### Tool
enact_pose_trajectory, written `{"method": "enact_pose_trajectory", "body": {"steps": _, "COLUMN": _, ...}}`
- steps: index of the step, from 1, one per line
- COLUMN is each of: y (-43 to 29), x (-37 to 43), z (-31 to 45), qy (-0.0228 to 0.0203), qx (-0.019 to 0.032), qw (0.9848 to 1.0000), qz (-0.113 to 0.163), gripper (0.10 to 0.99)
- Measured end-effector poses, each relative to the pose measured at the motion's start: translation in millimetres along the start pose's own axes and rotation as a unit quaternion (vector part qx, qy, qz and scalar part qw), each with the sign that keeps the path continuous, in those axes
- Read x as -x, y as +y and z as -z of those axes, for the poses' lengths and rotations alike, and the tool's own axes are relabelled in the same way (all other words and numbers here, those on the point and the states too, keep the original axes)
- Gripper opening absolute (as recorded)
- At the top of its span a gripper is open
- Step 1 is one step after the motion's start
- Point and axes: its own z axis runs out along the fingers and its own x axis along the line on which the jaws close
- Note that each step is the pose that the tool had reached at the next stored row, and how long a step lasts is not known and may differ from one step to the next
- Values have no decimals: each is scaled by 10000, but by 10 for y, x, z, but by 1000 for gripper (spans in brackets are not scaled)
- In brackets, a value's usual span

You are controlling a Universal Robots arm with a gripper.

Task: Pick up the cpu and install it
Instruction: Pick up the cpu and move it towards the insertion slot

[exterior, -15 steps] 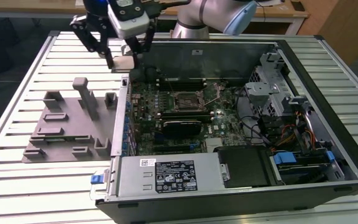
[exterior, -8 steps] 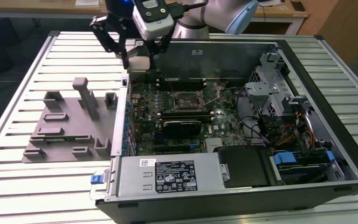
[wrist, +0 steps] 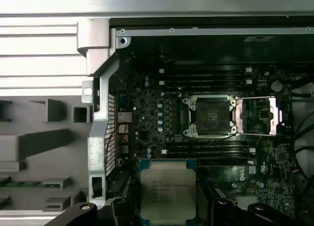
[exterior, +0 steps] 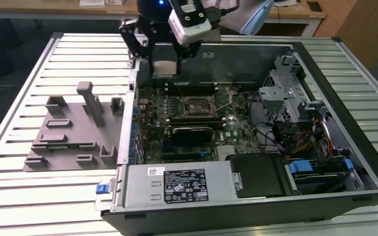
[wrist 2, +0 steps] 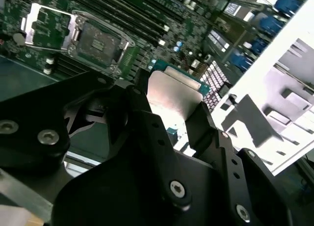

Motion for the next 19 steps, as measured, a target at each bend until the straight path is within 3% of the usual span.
{"method": "enact_pose_trajectory", "body": {"steps": 10, "y": 6, "x": 451, "z": -115, "qy": 88, "qx": -3, "qw": 10000, "qz": -4, "gripper": 545}}
{"method": "enact_pose_trajectory", "body": {"steps": 19, "y": 8, "x": 780, "z": -262, "qy": 166, "qx": -4, "qw": 9999, "qz": -8, "gripper": 545}}
